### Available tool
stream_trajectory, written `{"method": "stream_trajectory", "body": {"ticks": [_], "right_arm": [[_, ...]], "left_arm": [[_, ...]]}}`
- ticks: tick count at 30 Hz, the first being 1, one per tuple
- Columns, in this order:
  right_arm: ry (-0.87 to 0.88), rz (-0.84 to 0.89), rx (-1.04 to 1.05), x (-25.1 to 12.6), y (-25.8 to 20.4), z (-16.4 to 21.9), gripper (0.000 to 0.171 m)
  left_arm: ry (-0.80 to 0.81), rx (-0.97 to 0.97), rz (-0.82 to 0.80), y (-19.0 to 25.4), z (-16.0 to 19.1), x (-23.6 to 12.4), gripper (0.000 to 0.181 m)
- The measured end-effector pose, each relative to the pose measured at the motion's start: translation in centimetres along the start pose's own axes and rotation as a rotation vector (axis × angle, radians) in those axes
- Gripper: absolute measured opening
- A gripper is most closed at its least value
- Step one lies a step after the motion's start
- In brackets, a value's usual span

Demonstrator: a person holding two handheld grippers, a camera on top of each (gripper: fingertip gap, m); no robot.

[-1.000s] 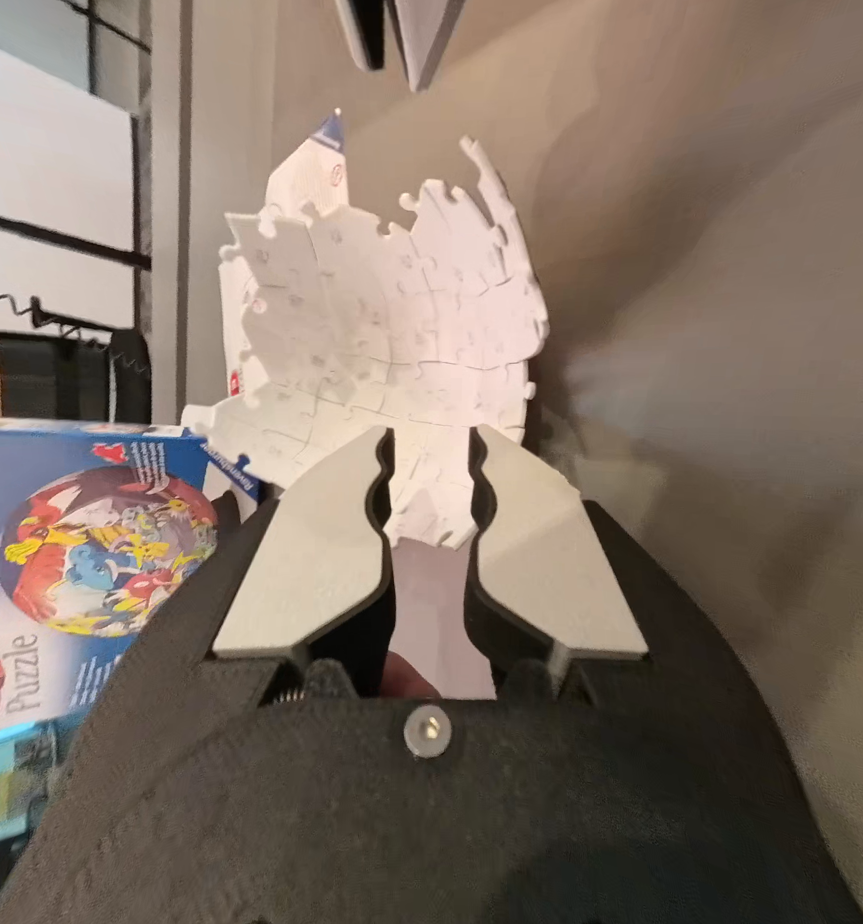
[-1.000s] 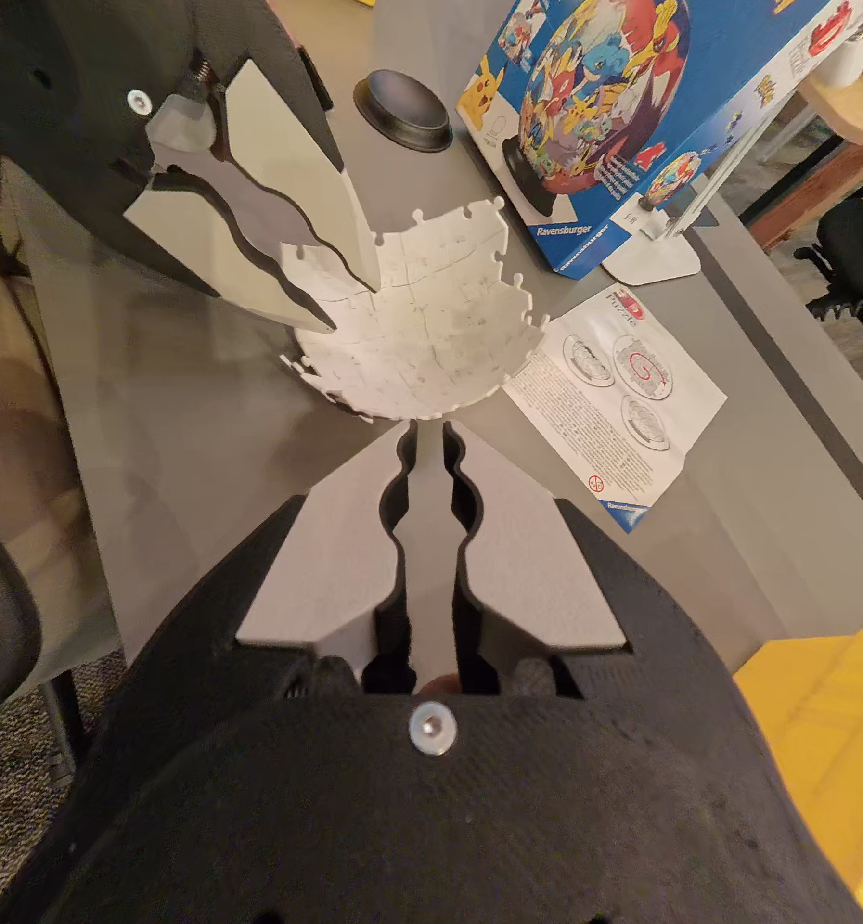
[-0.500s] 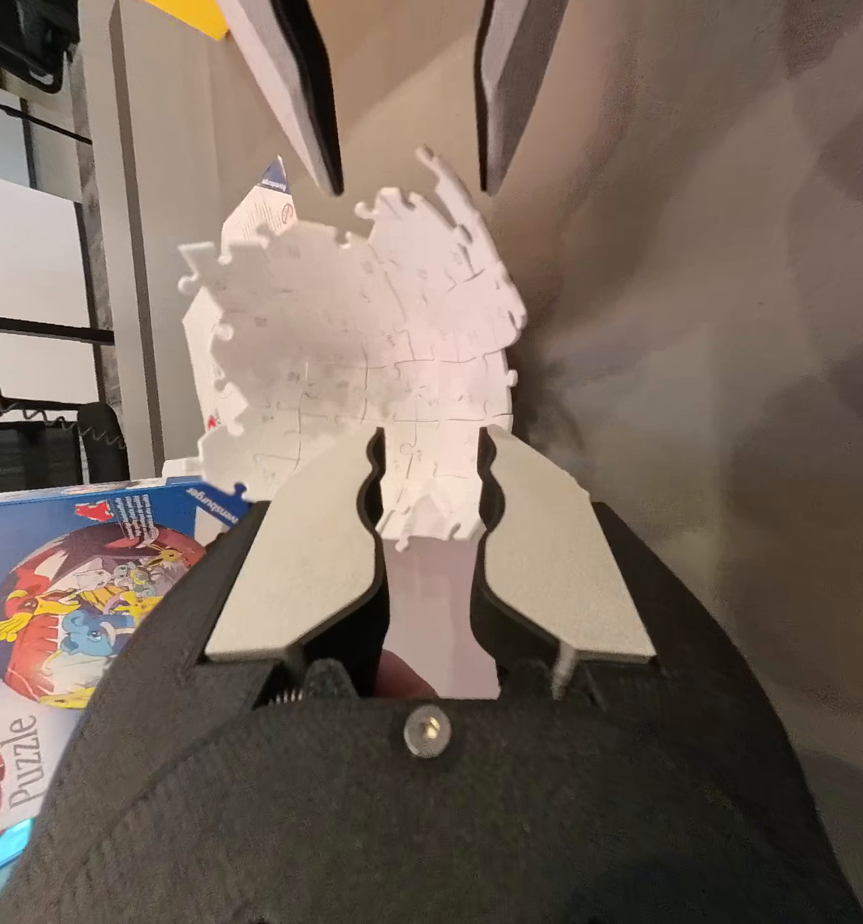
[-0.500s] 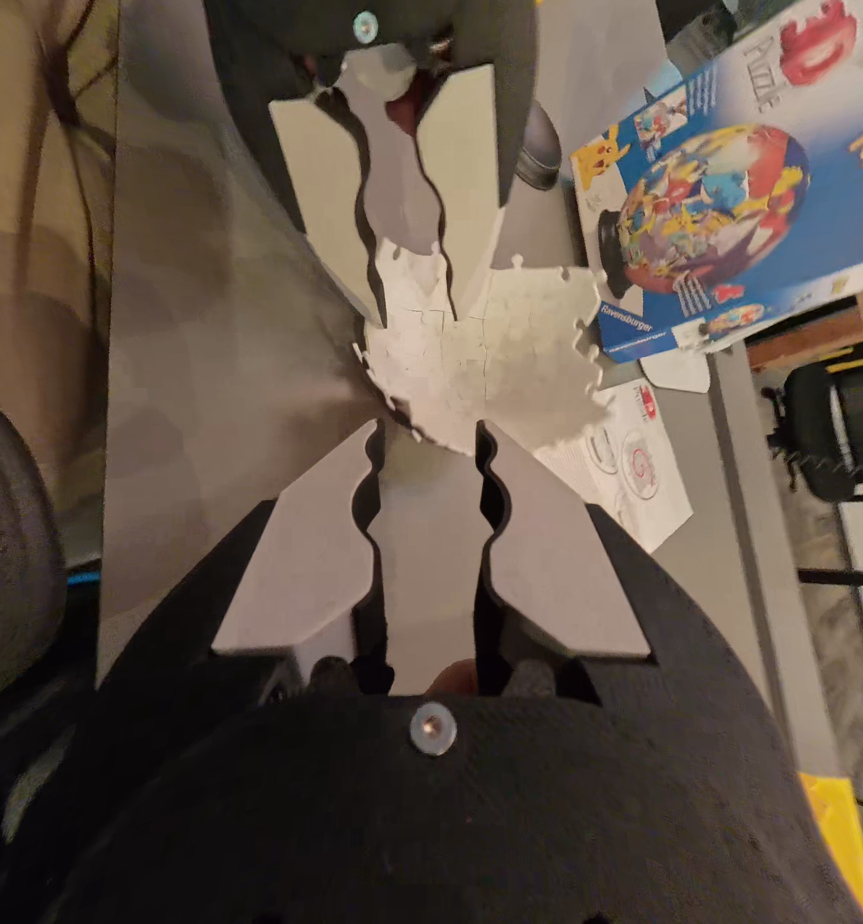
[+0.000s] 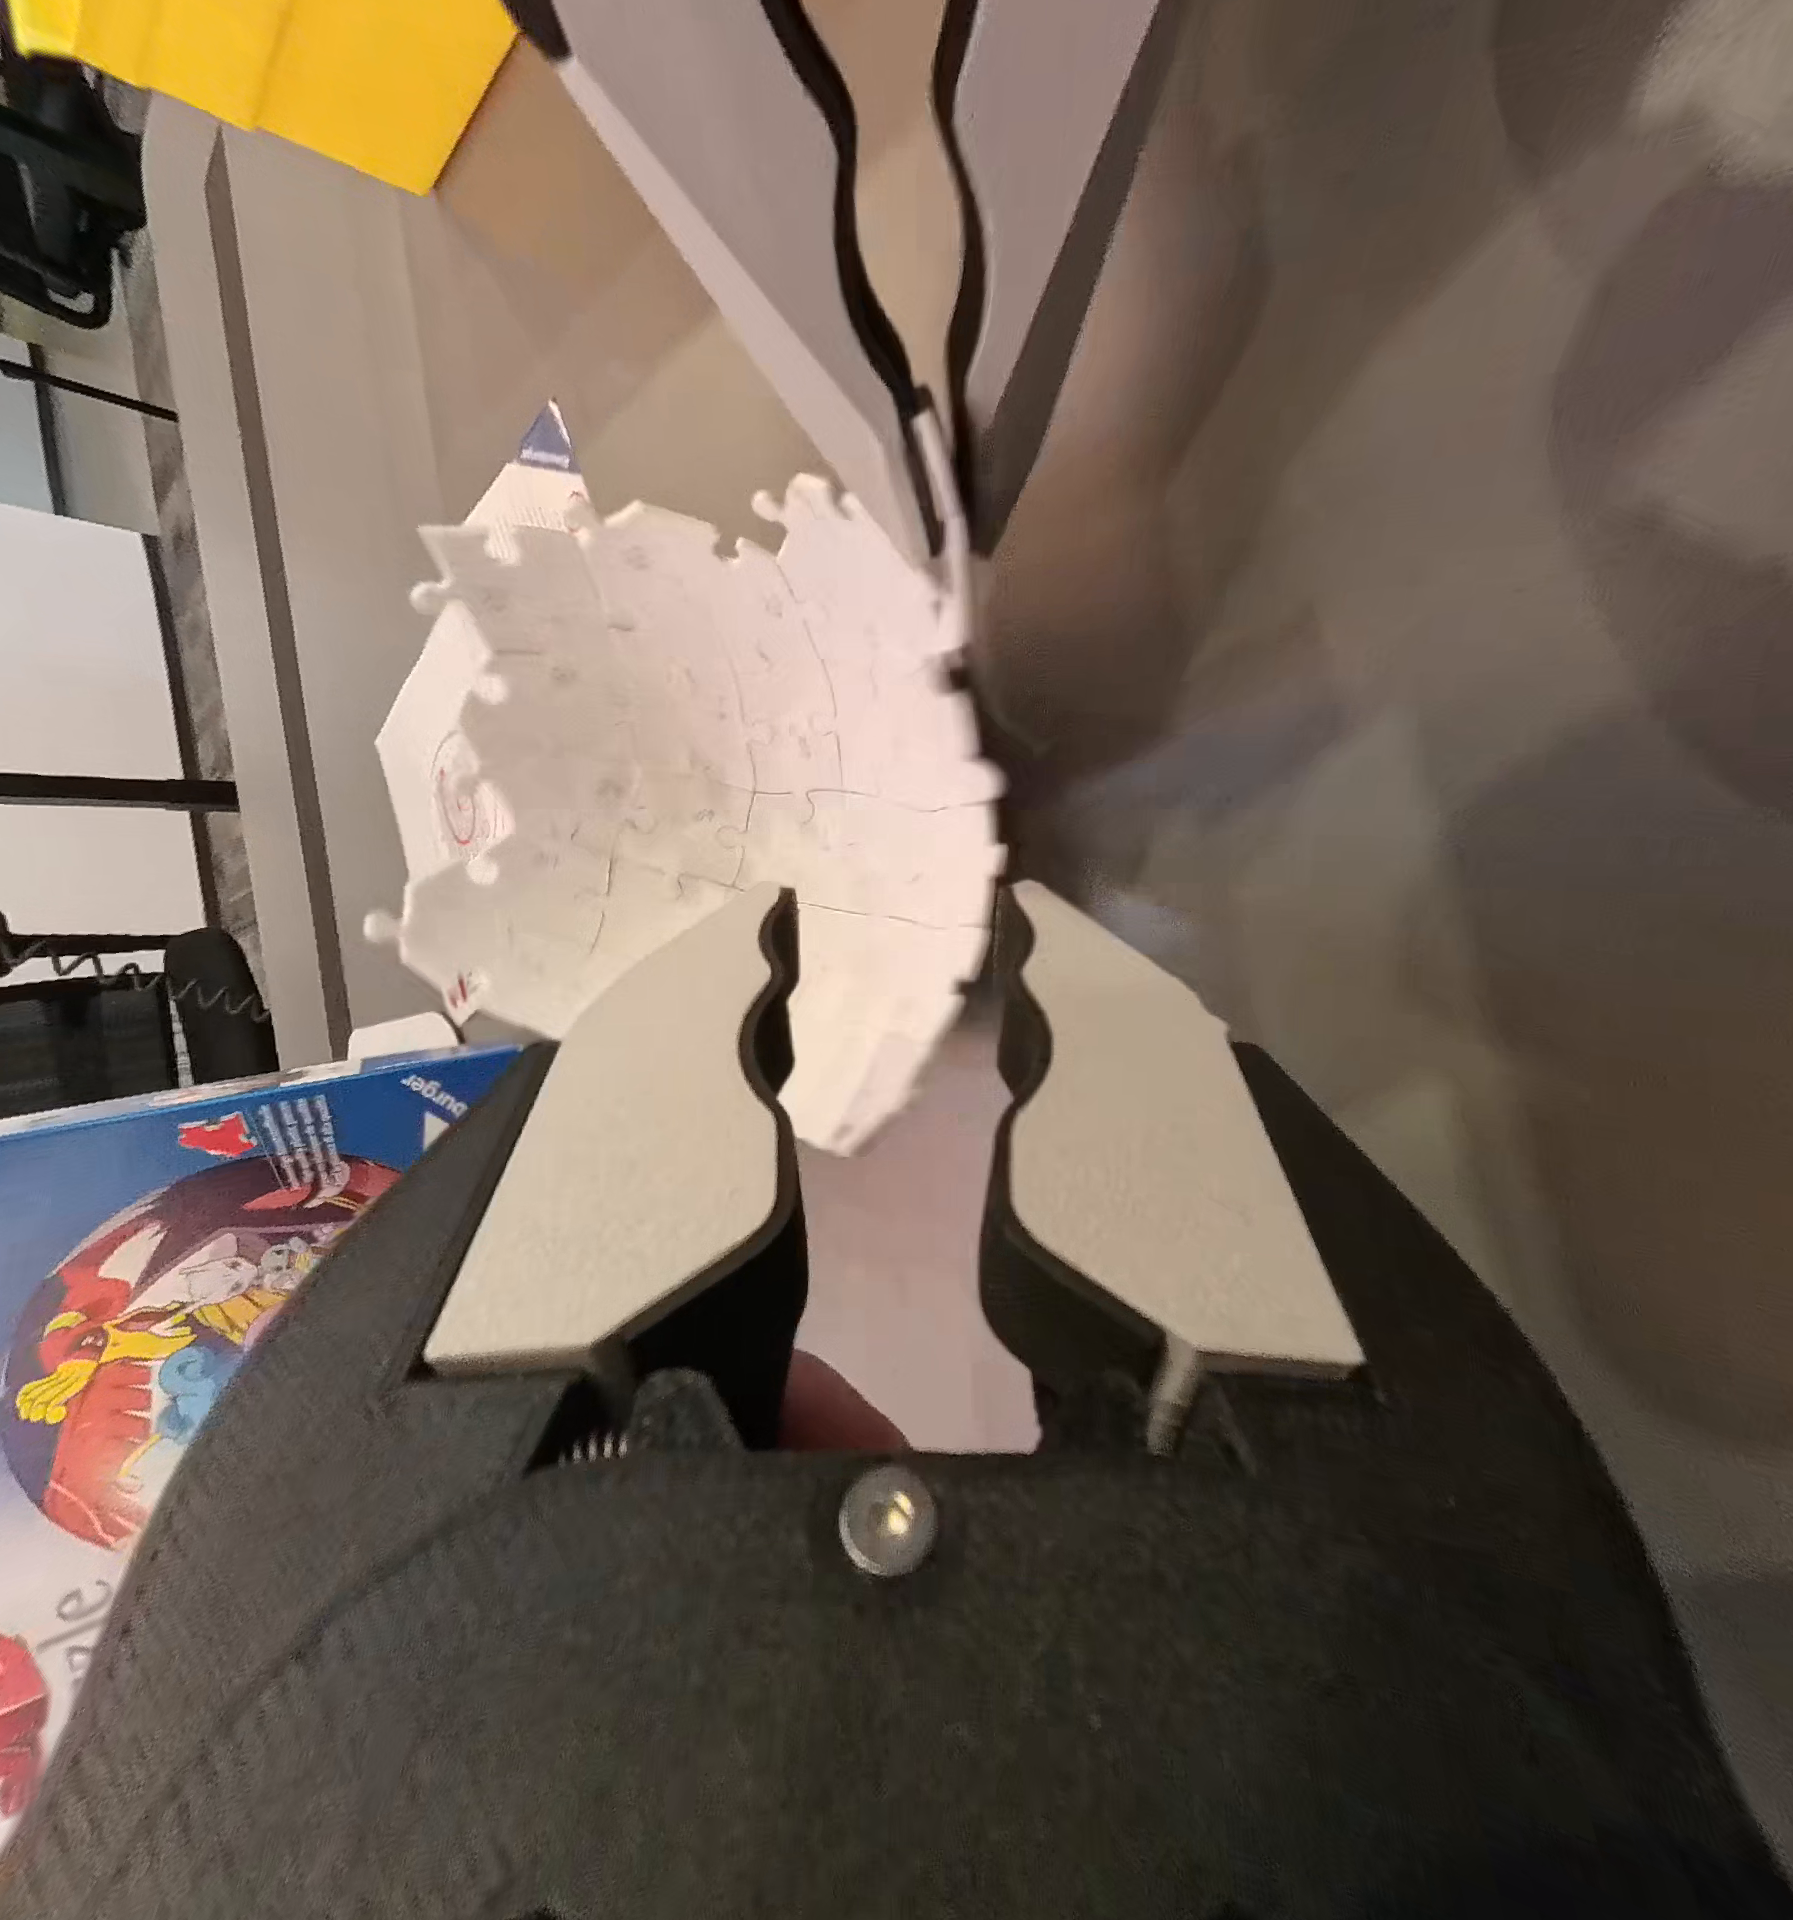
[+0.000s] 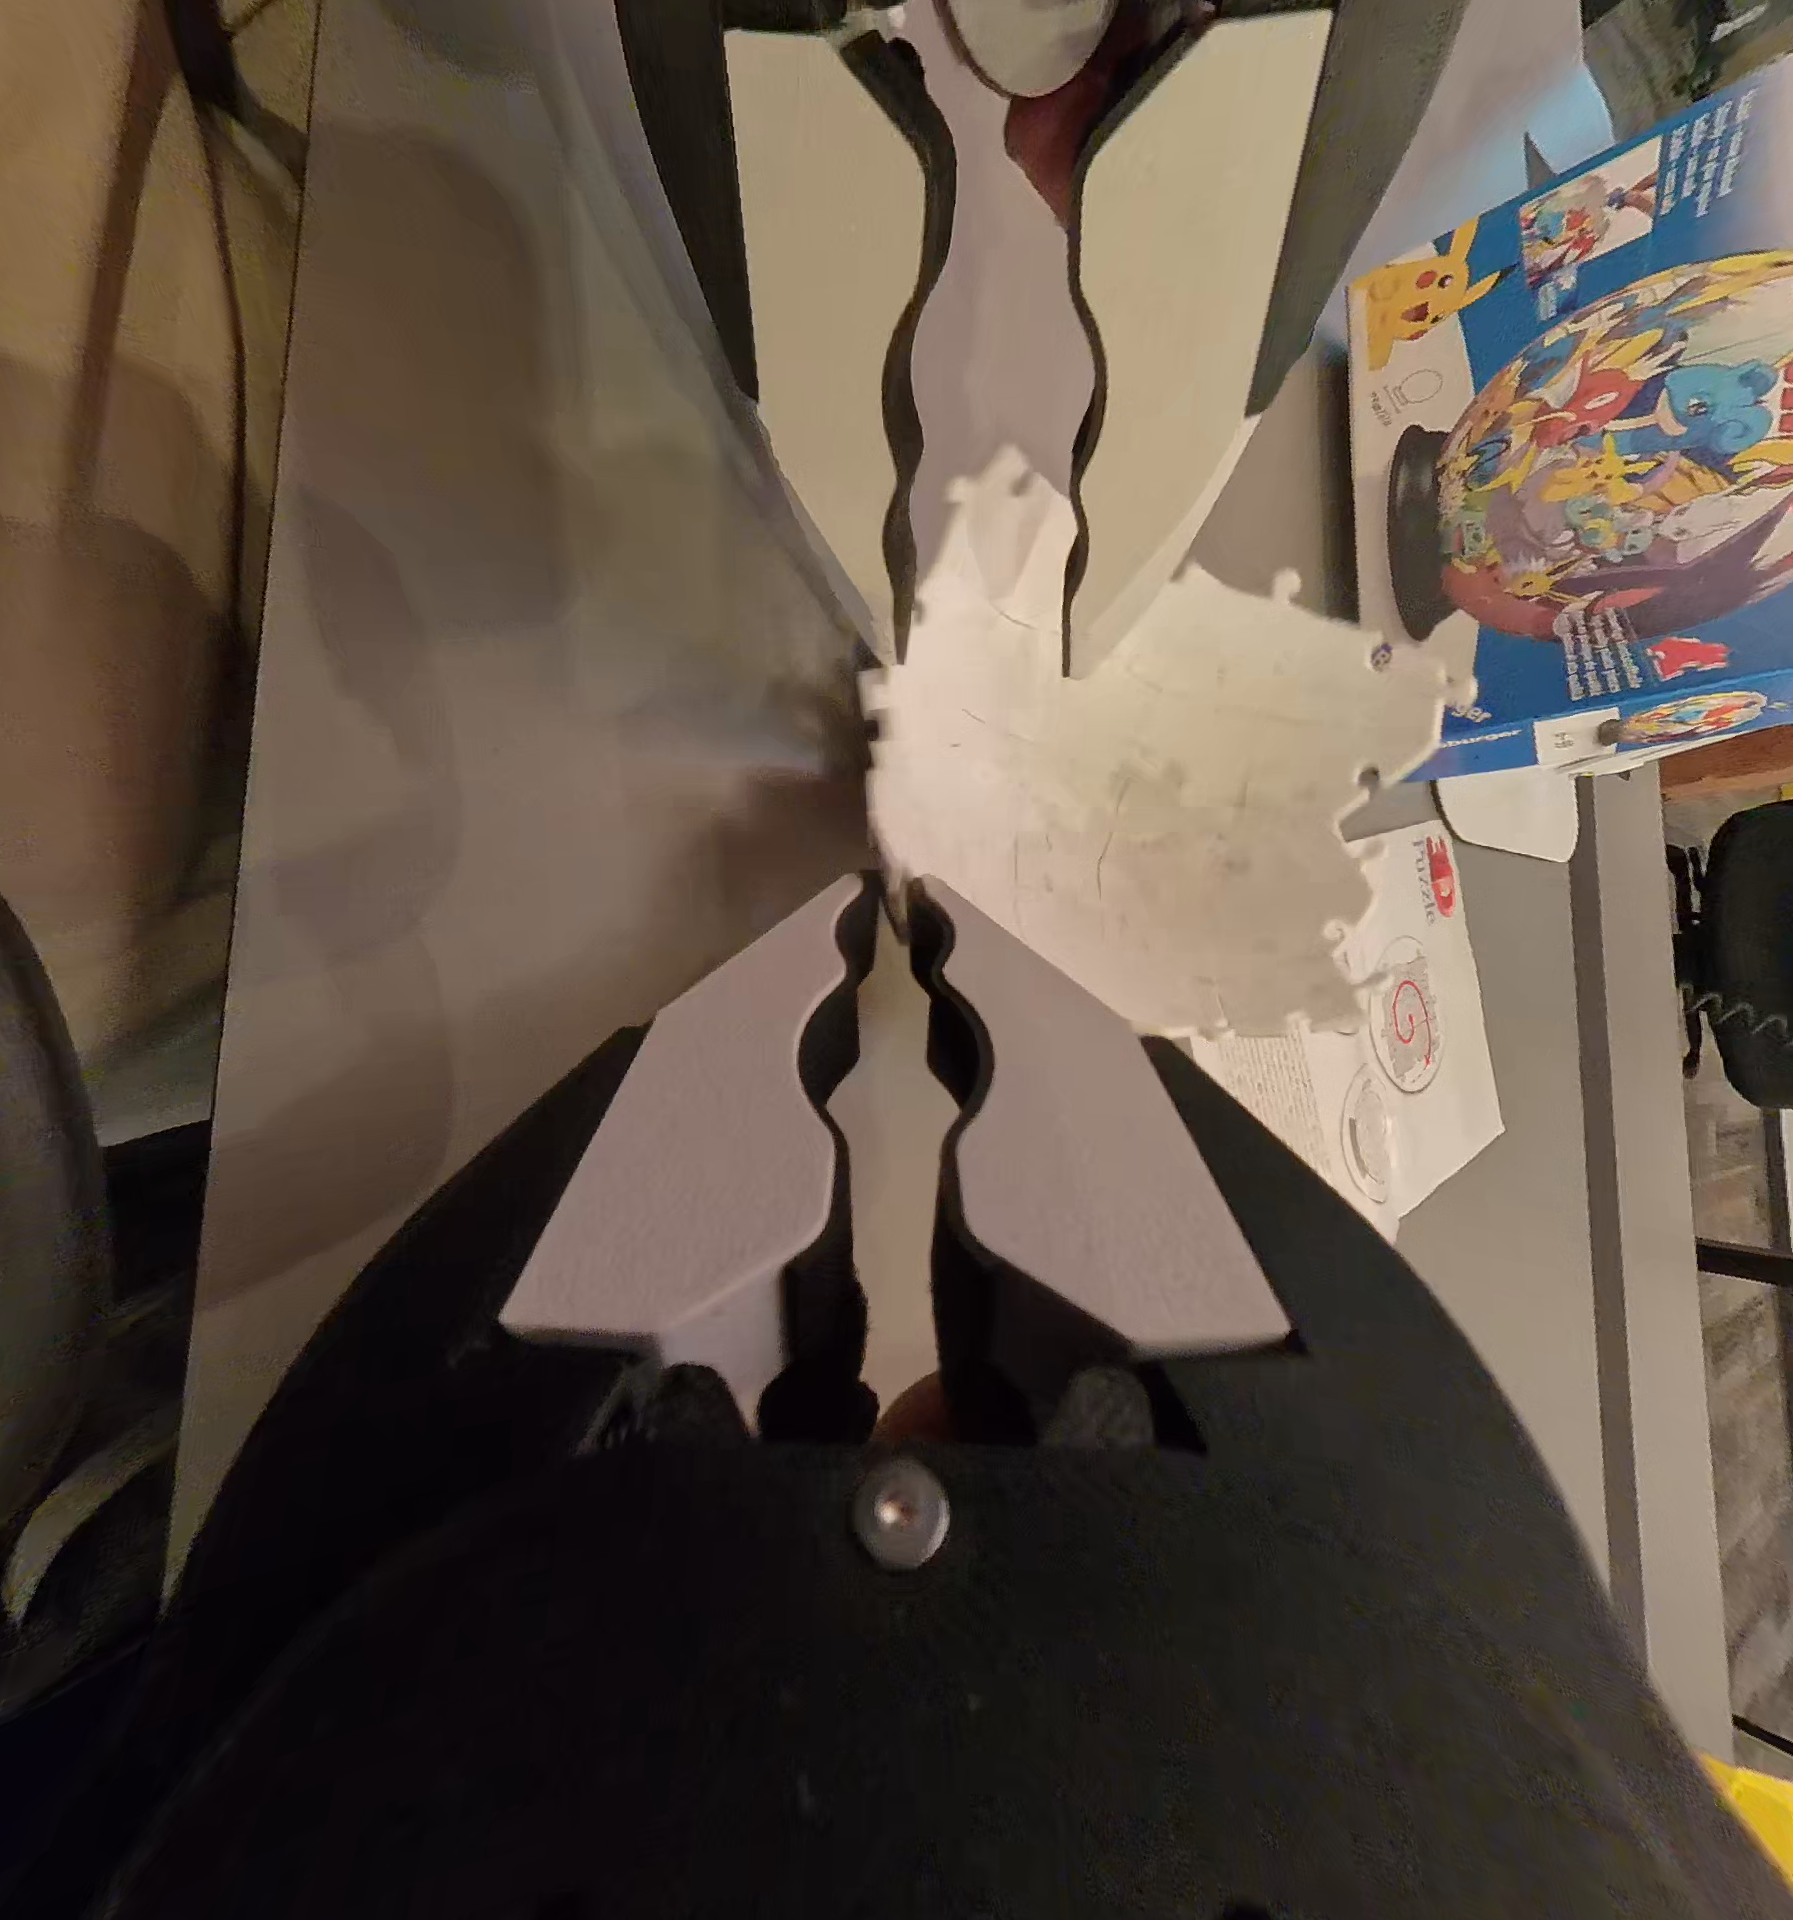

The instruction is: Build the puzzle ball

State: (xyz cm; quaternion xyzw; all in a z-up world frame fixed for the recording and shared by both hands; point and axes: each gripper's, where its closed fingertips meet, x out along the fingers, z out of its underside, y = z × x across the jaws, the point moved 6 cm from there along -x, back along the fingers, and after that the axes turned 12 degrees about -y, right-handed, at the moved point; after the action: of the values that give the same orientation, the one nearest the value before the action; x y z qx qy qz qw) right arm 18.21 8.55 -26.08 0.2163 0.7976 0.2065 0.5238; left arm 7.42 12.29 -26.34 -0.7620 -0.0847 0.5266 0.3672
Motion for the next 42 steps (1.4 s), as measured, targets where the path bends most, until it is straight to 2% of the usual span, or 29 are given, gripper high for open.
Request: {"method": "stream_trajectory", "body": {"ticks": [4, 10, 14, 18, 30, 42], "right_arm": [[0.002, 0.007, 0.017, 0.0, 0.5, -0.1, 0.000], [-0.015, 0.002, 0.009, 0.0, 0.7, -0.2, 0.000], [-0.035, 0.008, 0.007, 0.0, 0.8, -0.1, 0.001], [-0.069, 0.021, -0.026, 0.1, 0.8, 0.0, 0.002], [-0.116, 0.051, -0.067, 0.6, 1.6, 0.0, 0.010], [-0.092, -0.023, -0.013, 1.5, 1.3, 0.0, 0.001]], "left_arm": [[0.043, -0.004, 0.037, 0.1, -1.2, -1.0, 0.039], [-0.013, -0.017, 0.016, 1.1, -2.7, 0.8, 0.034], [-0.010, -0.084, -0.060, 0.5, -3.0, 1.3, 0.009], [-0.022, -0.052, -0.086, 0.7, -3.0, 1.6, 0.004], [-0.007, 0.010, -0.066, 0.4, -3.1, 1.6, 0.004], [0.010, -0.014, -0.002, 0.0, -2.7, 1.5, 0.004]]}}
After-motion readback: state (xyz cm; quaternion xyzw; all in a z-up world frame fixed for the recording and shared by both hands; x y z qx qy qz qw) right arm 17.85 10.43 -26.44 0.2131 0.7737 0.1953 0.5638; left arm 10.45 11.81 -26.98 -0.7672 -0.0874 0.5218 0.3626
